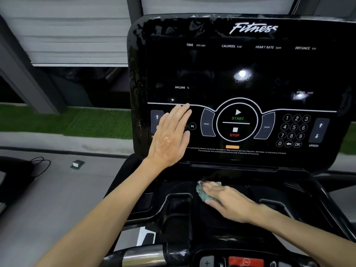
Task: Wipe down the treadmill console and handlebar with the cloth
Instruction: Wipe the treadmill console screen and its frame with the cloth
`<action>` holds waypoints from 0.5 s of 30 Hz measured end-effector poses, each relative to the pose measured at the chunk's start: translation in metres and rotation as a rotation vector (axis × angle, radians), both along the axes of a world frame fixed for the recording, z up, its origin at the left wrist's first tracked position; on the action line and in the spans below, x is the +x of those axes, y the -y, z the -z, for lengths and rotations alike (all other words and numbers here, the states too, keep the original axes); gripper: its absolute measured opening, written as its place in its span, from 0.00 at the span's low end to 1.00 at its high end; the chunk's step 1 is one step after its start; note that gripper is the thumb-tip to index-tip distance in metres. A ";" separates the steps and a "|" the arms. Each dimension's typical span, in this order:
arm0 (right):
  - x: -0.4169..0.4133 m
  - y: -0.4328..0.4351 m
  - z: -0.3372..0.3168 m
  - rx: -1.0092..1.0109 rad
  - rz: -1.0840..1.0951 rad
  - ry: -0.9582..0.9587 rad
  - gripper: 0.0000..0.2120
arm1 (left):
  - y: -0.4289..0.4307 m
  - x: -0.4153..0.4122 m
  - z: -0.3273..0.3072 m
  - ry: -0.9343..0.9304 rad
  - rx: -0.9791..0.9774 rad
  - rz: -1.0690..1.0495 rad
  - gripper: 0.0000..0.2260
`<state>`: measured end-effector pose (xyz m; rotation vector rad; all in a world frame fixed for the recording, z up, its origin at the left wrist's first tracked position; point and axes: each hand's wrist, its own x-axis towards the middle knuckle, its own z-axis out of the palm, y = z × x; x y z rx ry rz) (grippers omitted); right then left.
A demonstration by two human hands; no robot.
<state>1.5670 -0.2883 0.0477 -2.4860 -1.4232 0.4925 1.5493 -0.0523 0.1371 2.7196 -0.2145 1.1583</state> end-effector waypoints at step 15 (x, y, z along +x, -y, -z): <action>-0.006 0.006 -0.005 0.150 -0.117 -0.094 0.13 | 0.008 0.000 0.005 -0.048 -0.012 -0.019 0.23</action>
